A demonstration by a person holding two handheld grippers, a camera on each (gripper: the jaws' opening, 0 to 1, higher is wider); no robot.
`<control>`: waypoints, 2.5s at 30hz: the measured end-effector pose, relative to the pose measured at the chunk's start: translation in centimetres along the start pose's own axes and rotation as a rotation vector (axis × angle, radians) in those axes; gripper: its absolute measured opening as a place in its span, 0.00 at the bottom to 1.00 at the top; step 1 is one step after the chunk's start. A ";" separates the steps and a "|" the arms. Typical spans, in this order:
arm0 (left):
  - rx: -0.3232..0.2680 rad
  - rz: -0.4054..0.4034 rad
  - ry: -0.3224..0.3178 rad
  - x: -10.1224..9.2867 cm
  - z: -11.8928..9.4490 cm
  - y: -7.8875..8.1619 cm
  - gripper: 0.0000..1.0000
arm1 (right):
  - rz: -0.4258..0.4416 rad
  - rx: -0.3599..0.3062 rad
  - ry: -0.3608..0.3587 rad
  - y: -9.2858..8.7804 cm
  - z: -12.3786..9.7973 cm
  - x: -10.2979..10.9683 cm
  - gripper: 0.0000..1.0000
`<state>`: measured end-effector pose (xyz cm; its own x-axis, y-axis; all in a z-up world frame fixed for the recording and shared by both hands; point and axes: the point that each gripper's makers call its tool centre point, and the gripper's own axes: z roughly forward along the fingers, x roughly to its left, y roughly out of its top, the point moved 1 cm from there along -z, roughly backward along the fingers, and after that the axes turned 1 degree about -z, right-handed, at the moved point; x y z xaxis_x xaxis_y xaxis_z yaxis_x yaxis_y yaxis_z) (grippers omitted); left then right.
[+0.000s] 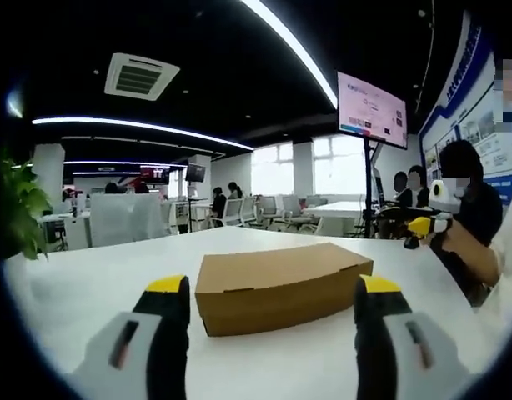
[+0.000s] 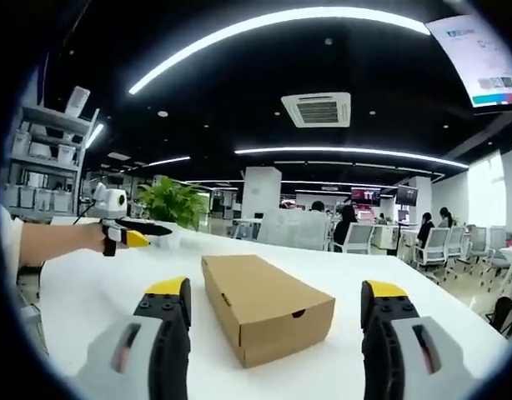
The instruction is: Operate the shoe box by opening the lid, removing the specified soft item, and placing it in the target area until the item is outside and the box remains undamaged.
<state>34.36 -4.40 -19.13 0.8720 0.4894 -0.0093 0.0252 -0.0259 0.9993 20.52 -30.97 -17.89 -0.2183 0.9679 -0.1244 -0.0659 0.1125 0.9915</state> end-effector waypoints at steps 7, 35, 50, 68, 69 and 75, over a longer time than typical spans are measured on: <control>0.048 0.000 -0.009 0.5 1.0 -1.3 0.83 | 0.007 0.033 0.016 -1.0 1.1 0.1 0.87; 0.076 -0.001 -0.091 2.2 5.2 -2.7 0.84 | 0.065 0.091 -0.012 -3.5 3.2 -0.4 0.88; 0.070 -0.028 -0.133 2.2 6.5 -3.6 0.88 | 0.044 0.110 -0.025 -4.7 4.4 0.1 0.97; 0.077 -0.027 -0.158 2.0 7.4 -4.8 0.85 | 0.035 0.128 -0.044 -5.7 5.3 0.2 0.96; 0.073 -0.027 -0.159 1.9 7.5 -4.8 0.85 | 0.035 0.135 -0.043 -5.9 5.3 0.3 0.96; 0.057 -0.045 -0.158 2.1 7.8 -4.8 0.83 | 0.035 0.134 -0.040 -6.2 5.6 0.4 0.96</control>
<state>39.86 -10.06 -24.23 0.9354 0.3479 -0.0634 0.0894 -0.0592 0.9942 26.25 -30.03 -23.82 -0.1787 0.9797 -0.0904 0.0726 0.1048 0.9918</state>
